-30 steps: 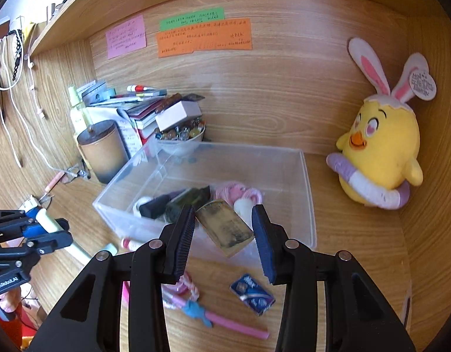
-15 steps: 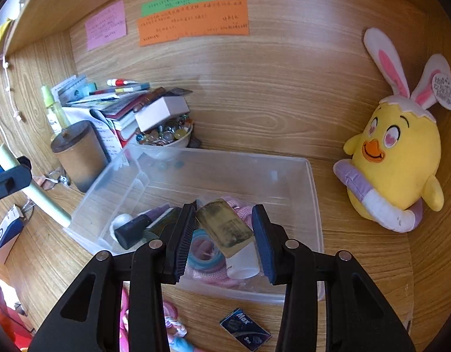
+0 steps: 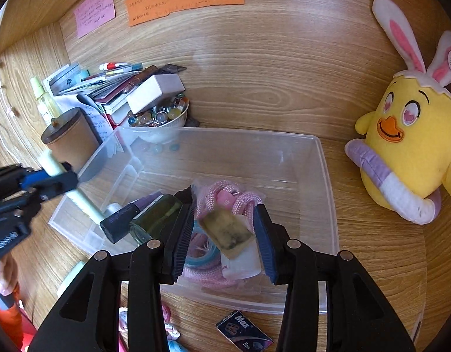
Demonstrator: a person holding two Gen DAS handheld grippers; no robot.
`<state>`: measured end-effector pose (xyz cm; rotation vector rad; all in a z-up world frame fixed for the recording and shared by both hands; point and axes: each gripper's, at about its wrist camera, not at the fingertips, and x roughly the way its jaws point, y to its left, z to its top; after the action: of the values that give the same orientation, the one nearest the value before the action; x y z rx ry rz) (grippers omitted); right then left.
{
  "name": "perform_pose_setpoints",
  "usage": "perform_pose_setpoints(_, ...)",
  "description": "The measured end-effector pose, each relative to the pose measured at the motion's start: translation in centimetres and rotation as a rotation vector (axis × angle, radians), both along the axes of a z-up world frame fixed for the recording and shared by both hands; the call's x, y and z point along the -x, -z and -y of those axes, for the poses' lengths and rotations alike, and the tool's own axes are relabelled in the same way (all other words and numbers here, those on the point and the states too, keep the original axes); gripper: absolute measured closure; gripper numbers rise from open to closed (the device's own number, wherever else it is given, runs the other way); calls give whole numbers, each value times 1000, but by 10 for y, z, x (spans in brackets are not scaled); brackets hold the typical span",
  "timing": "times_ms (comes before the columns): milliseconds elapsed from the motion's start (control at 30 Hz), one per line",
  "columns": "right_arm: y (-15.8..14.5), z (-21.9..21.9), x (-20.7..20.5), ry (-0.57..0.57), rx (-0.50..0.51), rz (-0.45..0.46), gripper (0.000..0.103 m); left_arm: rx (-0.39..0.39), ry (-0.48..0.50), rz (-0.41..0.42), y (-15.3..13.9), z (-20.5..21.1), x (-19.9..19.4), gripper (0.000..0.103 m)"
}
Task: Organize objects
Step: 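Carry the brown eraser and white marker into the clear box and release both, then grasp the Max blade box with the right gripper while the left gripper grasps the light blue tube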
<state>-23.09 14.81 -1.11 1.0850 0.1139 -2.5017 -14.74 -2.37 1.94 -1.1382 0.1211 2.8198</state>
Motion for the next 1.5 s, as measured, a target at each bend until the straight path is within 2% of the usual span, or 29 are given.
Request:
perform_pose_setpoints(100, -5, -3, -4, 2, 11, -10, 57, -12, 12, 3, -3, -1, 0, 83)
perform_pose_setpoints(167, -9, -6, -8, 3, 19, -19, 55, -21, 16, -8, -7, -2, -3, 71)
perform_pose_setpoints(233, -13, -9, -13, -1, 27, -28, 54, -27, 16, -27, -13, -1, -7, 65)
perform_pose_setpoints(400, -23, -17, -30, -6, 31, -59, 49, -35, 23, -51, -21, 1, -21, 57)
perform_pose_setpoints(467, -25, -21, -38, -8, 31, -70, 48, -39, 24, -50, -21, 3, -27, 48)
perform_pose_setpoints(667, -17, -36, -59, 2, 23, -63, 45, -39, 12, -22, -9, 13, -51, 35)
perform_pose_setpoints(1067, 44, -52, -63, 27, -63, 91, 45, -32, -7, 124, 46, 26, -80, 30)
perform_pose_setpoints(1300, 56, -53, -64, 16, -90, 117, 45, -55, -15, 214, 74, 31, -82, 30)
perform_pose_setpoints(1500, 61, -48, -60, 1, -108, 129, 45, -46, -16, 236, 83, 34, -86, 30)
